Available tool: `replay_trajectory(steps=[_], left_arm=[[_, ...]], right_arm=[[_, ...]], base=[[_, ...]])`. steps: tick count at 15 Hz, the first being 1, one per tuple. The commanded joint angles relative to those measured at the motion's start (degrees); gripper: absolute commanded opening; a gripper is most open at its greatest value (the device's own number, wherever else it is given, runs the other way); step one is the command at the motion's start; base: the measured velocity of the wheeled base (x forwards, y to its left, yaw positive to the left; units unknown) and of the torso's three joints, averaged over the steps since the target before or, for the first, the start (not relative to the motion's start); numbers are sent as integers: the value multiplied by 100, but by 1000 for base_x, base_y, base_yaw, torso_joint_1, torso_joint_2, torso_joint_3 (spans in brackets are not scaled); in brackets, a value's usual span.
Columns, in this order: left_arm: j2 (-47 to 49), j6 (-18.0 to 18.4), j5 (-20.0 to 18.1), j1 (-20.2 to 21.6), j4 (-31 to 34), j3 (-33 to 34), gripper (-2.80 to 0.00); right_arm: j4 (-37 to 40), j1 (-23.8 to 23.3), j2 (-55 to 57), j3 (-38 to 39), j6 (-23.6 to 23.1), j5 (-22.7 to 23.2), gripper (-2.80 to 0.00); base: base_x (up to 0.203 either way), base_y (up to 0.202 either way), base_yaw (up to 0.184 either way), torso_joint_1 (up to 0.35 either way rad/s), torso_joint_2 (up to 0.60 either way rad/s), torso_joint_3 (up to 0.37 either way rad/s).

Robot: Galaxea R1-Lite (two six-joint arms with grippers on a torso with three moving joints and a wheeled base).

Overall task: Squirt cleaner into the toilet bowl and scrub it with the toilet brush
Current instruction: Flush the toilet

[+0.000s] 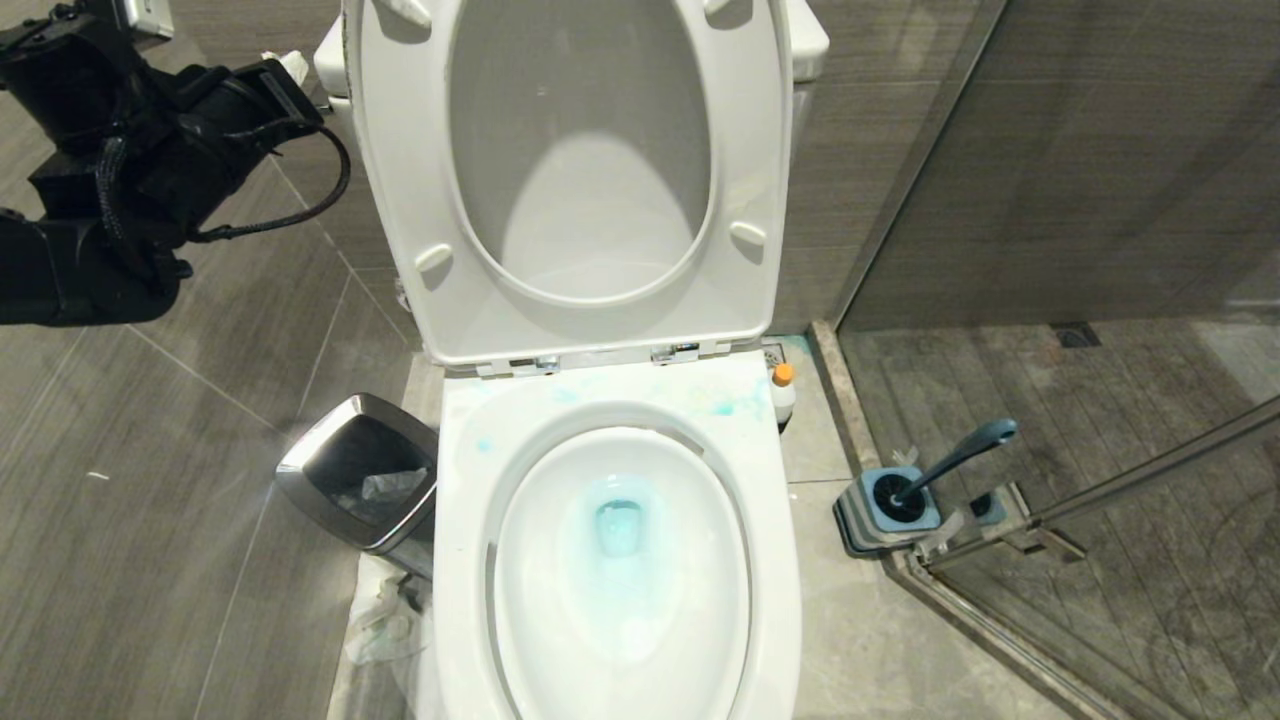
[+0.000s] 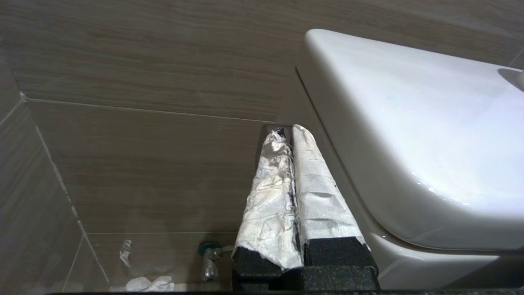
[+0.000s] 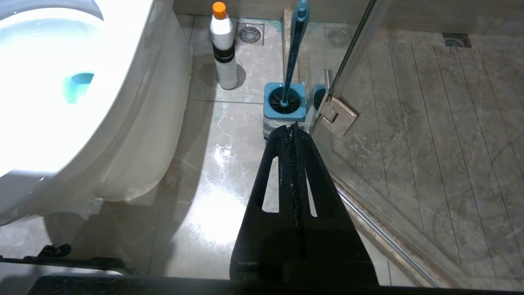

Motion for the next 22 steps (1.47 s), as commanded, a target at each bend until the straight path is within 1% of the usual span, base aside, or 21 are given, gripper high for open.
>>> replay_trajectory(steps=[1, 14, 19, 22], left_arm=[[15, -25, -14, -26, -20, -14, -280], [595, 16, -47, -64, 7, 215, -280], [809, 44, -56, -212, 136, 206, -280], [867, 129, -56, -289, 139, 206, -280]], right_arm=[[-3, 0, 9, 1, -2, 2, -280], [-3, 0, 9, 1, -2, 2, -280], [-3, 0, 9, 1, -2, 2, -280], [-3, 0, 9, 1, -2, 2, -280]], base=[[0, 0, 0, 0, 0, 0], [0, 0, 0, 0, 0, 0], [0, 0, 0, 0, 0, 0], [0, 0, 0, 0, 0, 0]])
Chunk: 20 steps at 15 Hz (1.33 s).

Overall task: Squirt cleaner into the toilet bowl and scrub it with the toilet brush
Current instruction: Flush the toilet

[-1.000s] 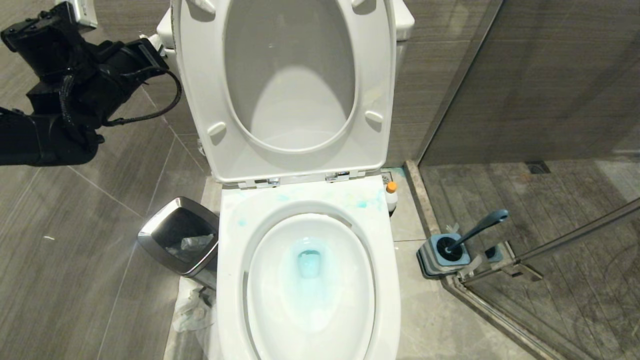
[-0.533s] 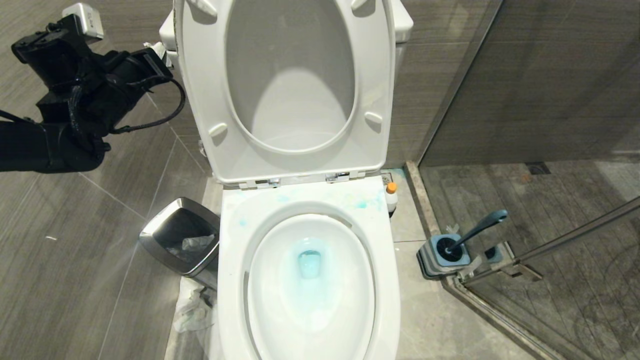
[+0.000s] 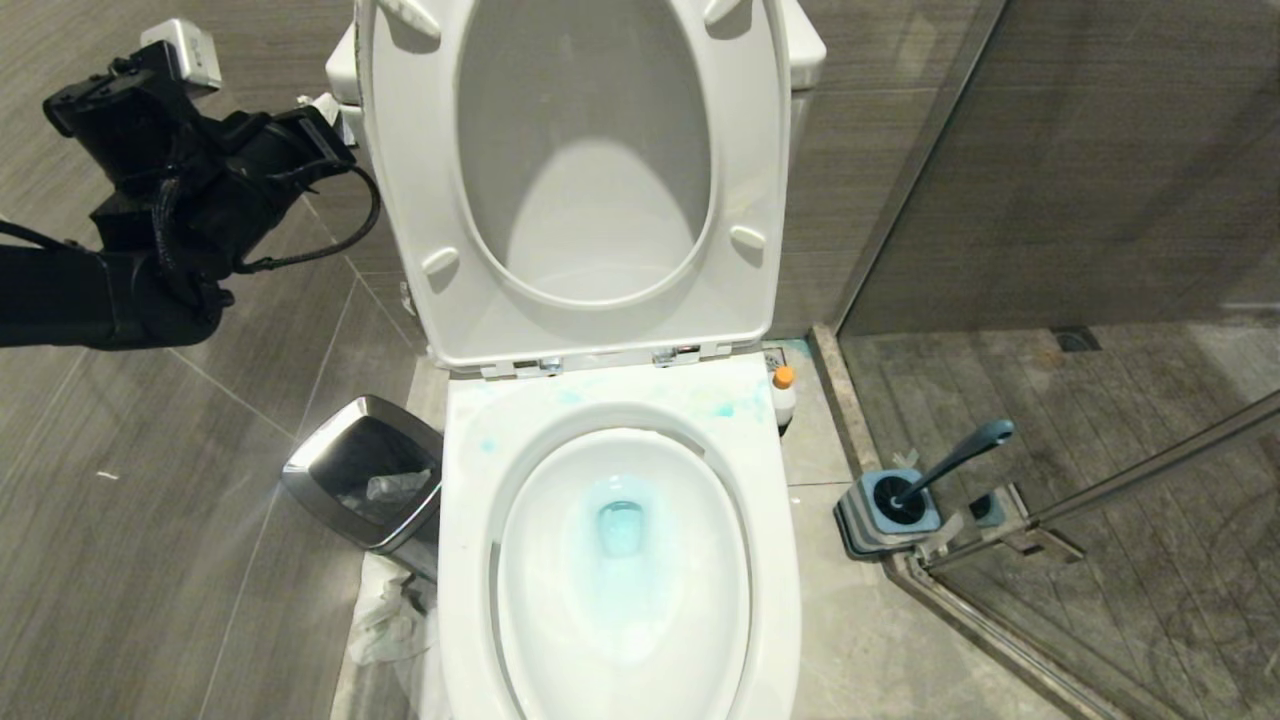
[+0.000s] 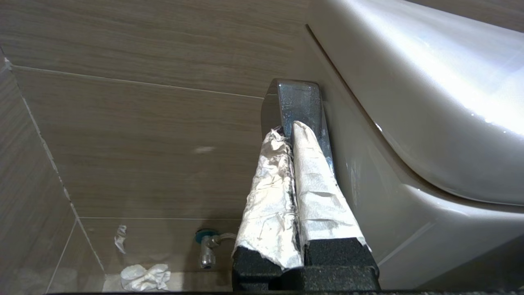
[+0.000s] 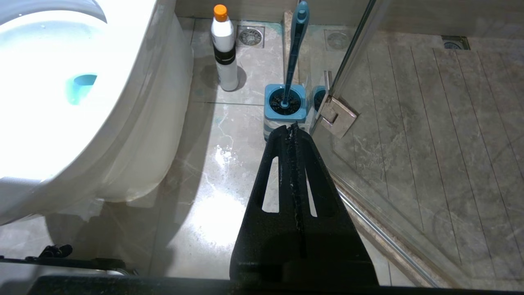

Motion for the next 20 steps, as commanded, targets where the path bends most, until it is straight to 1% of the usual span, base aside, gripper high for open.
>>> replay_trajectory(steps=[1, 6, 9, 20], left_arm=[[161, 48, -23, -92, 39, 13, -280], [299, 343, -32, -169, 78, 14, -280], [294, 372, -32, -169, 196, -4, -280], [45, 355, 10, -157, 154, -39, -280]], right_arm=[[-2, 0, 9, 1, -5, 2, -280], [-2, 0, 9, 1, -5, 2, -280], [-2, 0, 9, 1, -5, 2, -280], [-2, 0, 9, 1, -5, 2, -280]], base=[[0, 0, 0, 0, 0, 0], [0, 0, 0, 0, 0, 0], [0, 0, 0, 0, 0, 0], [0, 0, 0, 0, 0, 0]])
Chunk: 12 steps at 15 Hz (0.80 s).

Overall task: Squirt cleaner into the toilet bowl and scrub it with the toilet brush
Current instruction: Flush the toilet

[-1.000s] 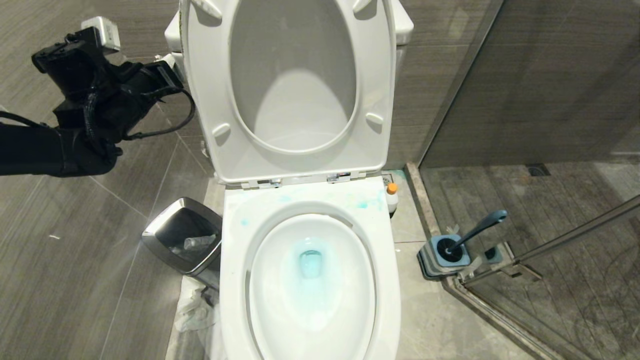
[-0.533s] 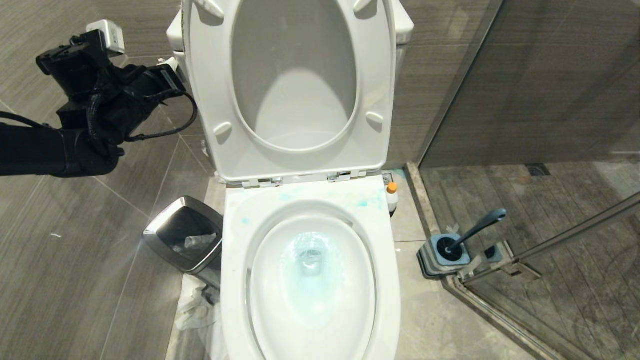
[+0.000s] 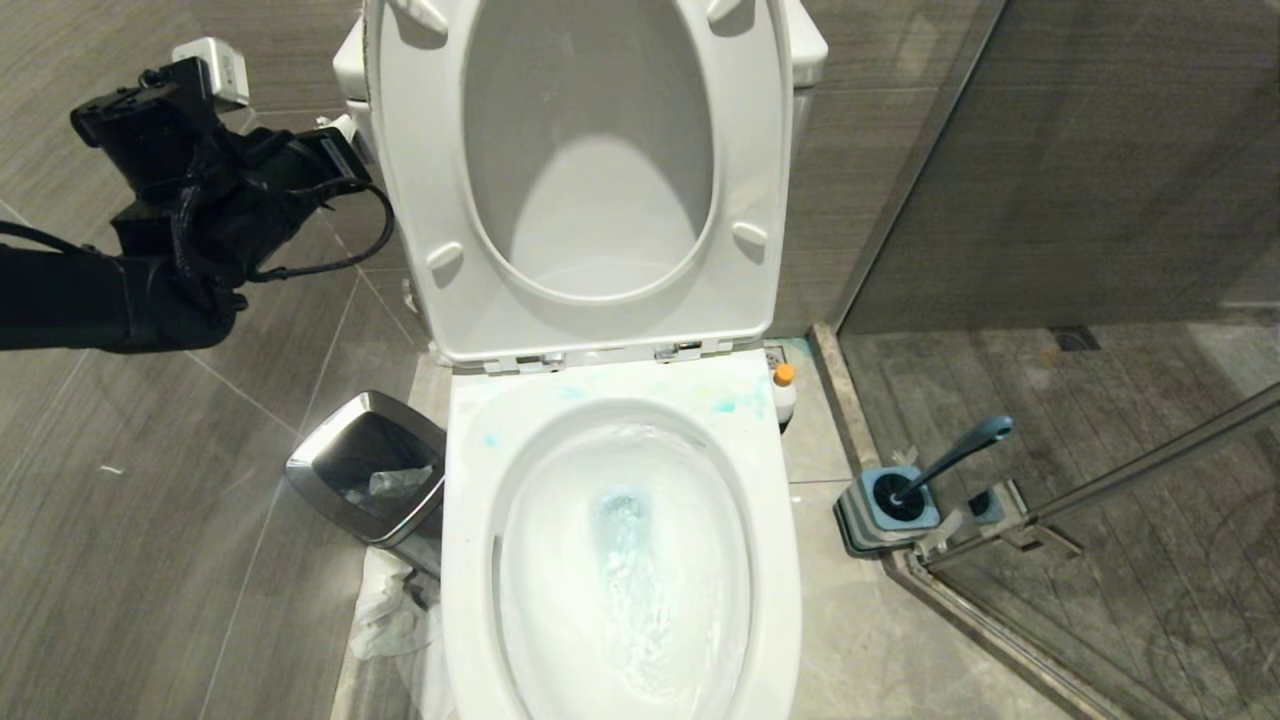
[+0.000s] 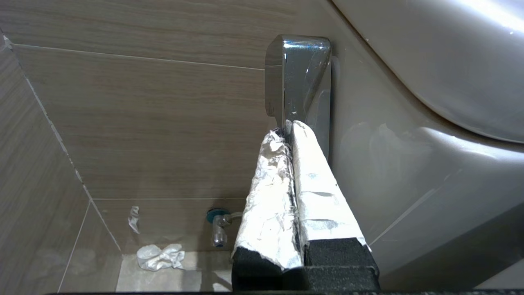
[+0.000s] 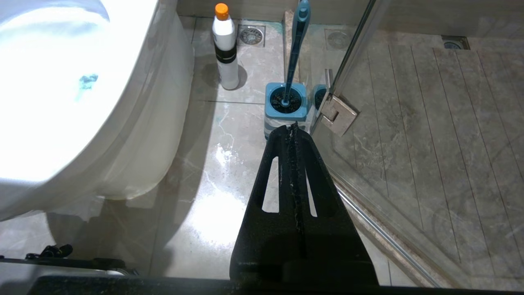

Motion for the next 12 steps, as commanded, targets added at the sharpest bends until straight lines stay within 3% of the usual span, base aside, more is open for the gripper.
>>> replay_trajectory(steps=[1, 8, 12], left_arm=[[-124, -15, 19, 36, -75, -29, -280], [-1172, -48, -23, 320, 121, -36, -280], [-1954, -167, -43, 742, 304, -44, -280]], right_arm=[[-2, 0, 9, 1, -5, 1, -280], [-2, 0, 9, 1, -5, 1, -280], [-2, 0, 9, 1, -5, 1, -280]], base=[[0, 0, 0, 0, 0, 0], [0, 0, 0, 0, 0, 0], [0, 0, 0, 0, 0, 0]])
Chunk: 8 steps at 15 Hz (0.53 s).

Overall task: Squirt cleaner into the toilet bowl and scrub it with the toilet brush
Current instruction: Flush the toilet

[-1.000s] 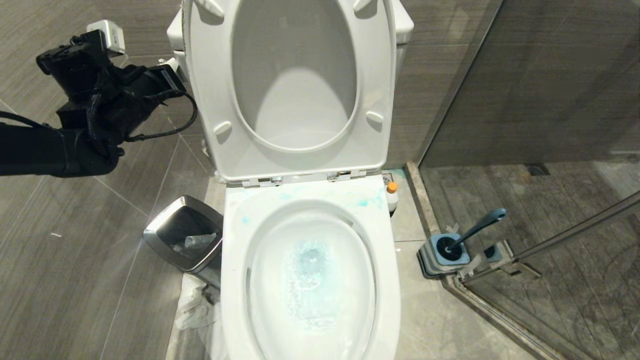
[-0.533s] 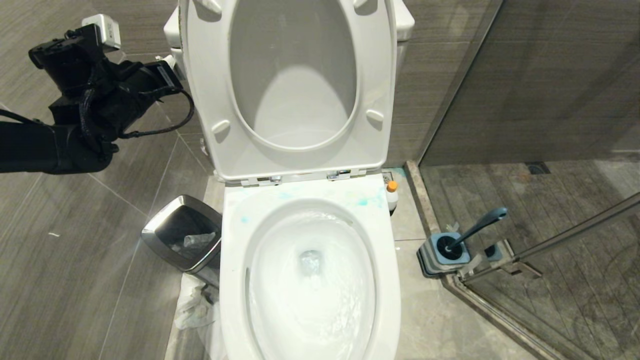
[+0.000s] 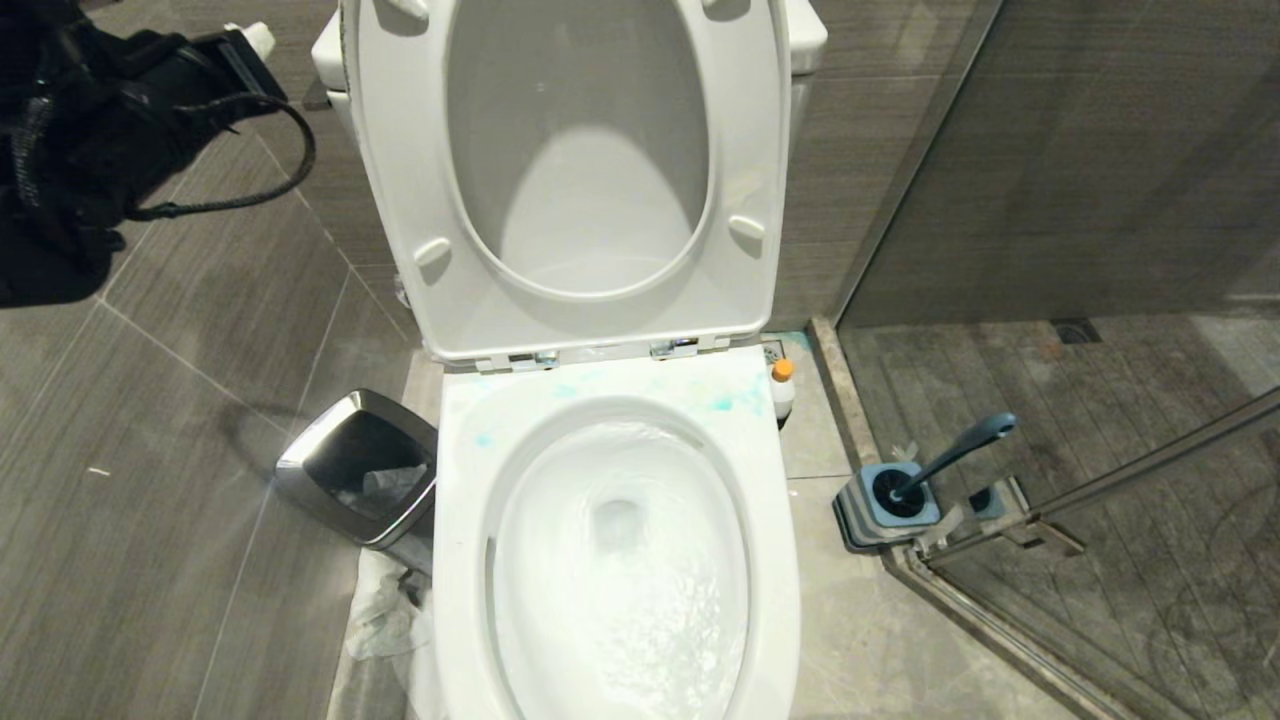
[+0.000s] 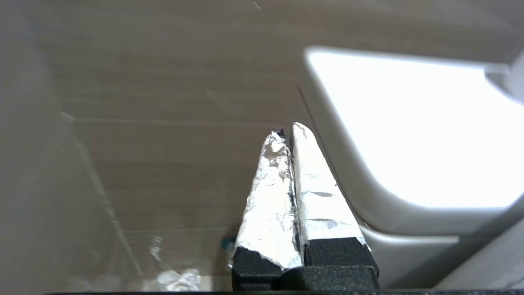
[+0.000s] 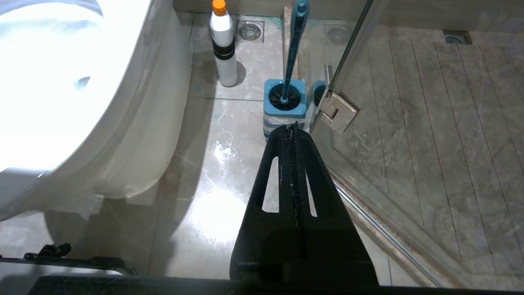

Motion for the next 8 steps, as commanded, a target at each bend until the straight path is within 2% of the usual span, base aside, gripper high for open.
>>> replay_trajectory(steps=[1, 3, 6, 8], left_arm=[[-747, -144, 13, 181, 194, 7, -280], [-1122, -253, -34, 223, 742, -41, -280], [-1440, -354, -735, 231, 1246, -140, -280], [-1554, -868, -1249, 231, 1304, -211, -280]], right_arm=[[-6, 0, 9, 1, -7, 2, -280], [-6, 0, 9, 1, -7, 2, -280], [-6, 0, 9, 1, -7, 2, -280], [-6, 0, 9, 1, -7, 2, -280]], base=[[0, 0, 0, 0, 0, 0], [0, 0, 0, 0, 0, 0], [0, 0, 0, 0, 0, 0], [0, 0, 0, 0, 0, 0]])
